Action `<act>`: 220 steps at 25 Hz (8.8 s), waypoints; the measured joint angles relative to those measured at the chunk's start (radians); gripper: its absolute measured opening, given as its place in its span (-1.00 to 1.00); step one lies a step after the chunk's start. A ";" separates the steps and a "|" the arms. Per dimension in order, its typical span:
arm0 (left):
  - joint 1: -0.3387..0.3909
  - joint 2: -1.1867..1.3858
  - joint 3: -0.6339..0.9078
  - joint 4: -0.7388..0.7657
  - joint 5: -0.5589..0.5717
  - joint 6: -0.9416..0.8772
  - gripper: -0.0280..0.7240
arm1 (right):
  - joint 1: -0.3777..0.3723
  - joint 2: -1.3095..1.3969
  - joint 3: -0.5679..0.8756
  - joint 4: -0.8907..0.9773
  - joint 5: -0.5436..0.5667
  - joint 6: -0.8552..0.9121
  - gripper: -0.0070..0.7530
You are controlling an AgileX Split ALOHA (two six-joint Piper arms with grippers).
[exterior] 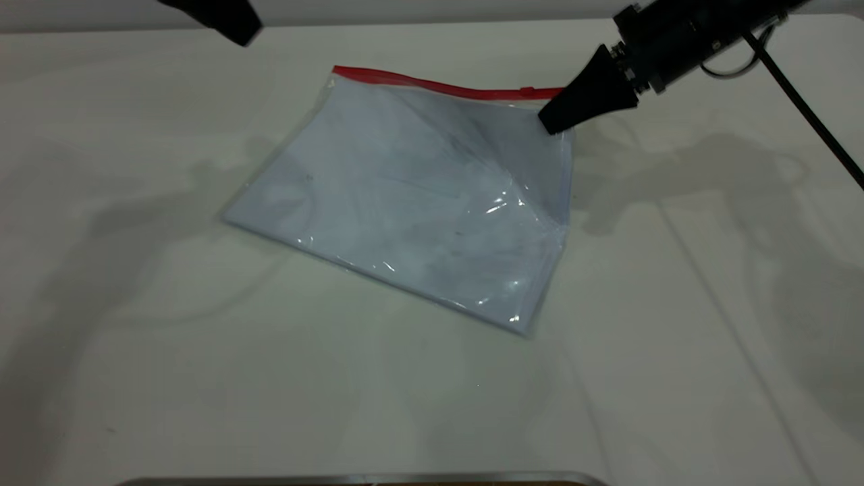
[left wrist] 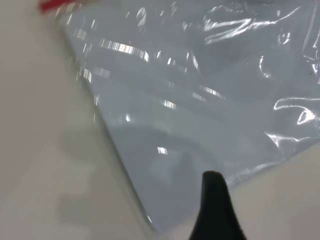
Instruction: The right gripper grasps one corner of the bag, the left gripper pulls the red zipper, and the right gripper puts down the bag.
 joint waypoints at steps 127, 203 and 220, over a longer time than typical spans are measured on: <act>-0.001 0.072 -0.334 0.369 0.270 -0.524 0.72 | -0.153 -0.321 -0.239 -0.292 -0.076 0.589 0.80; -0.001 -1.709 0.880 0.612 0.496 -1.059 0.50 | -0.153 -2.569 1.241 -0.899 0.024 1.361 0.13; 0.236 -2.035 0.880 0.609 0.504 -1.059 0.50 | -0.153 -2.569 1.241 -0.899 0.024 1.361 0.13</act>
